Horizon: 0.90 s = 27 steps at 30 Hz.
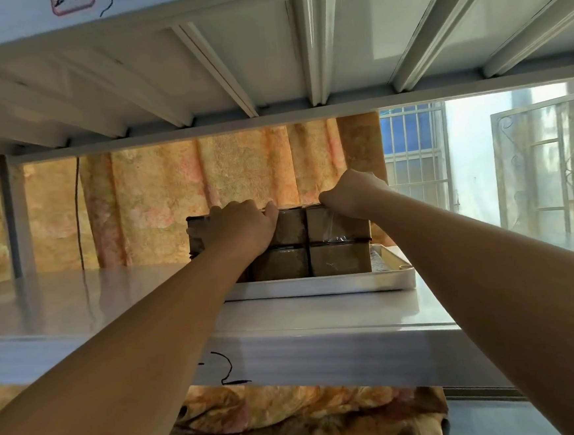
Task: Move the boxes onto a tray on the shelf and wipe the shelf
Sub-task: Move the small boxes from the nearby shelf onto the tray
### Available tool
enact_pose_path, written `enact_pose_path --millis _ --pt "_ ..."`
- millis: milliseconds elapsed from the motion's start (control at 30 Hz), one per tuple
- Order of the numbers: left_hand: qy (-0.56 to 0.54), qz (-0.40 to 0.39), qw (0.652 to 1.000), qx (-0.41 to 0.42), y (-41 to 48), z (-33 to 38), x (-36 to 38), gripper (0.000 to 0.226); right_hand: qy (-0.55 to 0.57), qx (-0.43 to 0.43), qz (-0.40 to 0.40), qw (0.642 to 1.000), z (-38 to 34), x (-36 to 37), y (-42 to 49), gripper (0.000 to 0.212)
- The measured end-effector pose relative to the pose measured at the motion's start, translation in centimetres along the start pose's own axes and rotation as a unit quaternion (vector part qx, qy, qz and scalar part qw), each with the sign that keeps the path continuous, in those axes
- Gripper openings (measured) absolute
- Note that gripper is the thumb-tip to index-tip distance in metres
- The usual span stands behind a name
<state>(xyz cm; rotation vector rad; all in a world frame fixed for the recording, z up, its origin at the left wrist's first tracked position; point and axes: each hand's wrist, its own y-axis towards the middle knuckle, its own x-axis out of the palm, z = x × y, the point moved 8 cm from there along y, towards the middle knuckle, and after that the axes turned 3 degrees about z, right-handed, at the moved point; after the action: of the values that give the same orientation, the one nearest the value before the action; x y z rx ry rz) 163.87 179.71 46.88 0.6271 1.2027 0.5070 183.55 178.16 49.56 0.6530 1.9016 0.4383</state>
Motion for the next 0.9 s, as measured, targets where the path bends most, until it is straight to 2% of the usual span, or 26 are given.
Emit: enact_pose_path --millis 167,300,467,533,600,700,767,900 --pt "-0.011 0.001 1.0 0.008 0.4 0.0 0.1 0.067 0.022 0.009 0.011 1.0 0.6 0.3 -0.1 0.034" --pt "-0.013 0.012 1.0 0.018 0.5 -0.1 0.1 0.068 0.053 0.01 0.051 0.997 1.1 0.4 -0.5 0.037" --pt "-0.075 0.04 0.996 0.003 -0.6 0.0 -0.1 0.057 0.112 -0.001 0.105 0.988 1.5 0.2 -0.8 0.041" --pt "-0.11 0.101 0.988 0.031 -1.2 0.5 -0.7 0.054 0.146 -0.033 0.178 0.973 1.3 -0.7 -1.4 0.043" --pt "-0.085 0.17 0.979 0.073 -2.0 1.3 -1.5 0.055 0.152 -0.069 0.246 0.955 1.1 -1.8 -2.2 0.046" --pt "-0.078 0.251 0.947 0.185 -3.7 3.2 -3.3 0.051 0.141 -0.092 0.276 0.946 1.3 -2.4 -2.4 0.046" --pt "-0.098 0.245 0.934 0.241 -4.4 4.1 -3.4 0.051 0.124 -0.095 0.266 0.951 1.8 -2.3 -2.5 0.044" --pt "-0.085 0.208 0.936 0.269 -5.0 4.9 -2.8 0.054 0.125 -0.071 0.208 0.968 2.8 -1.4 -2.5 0.04"
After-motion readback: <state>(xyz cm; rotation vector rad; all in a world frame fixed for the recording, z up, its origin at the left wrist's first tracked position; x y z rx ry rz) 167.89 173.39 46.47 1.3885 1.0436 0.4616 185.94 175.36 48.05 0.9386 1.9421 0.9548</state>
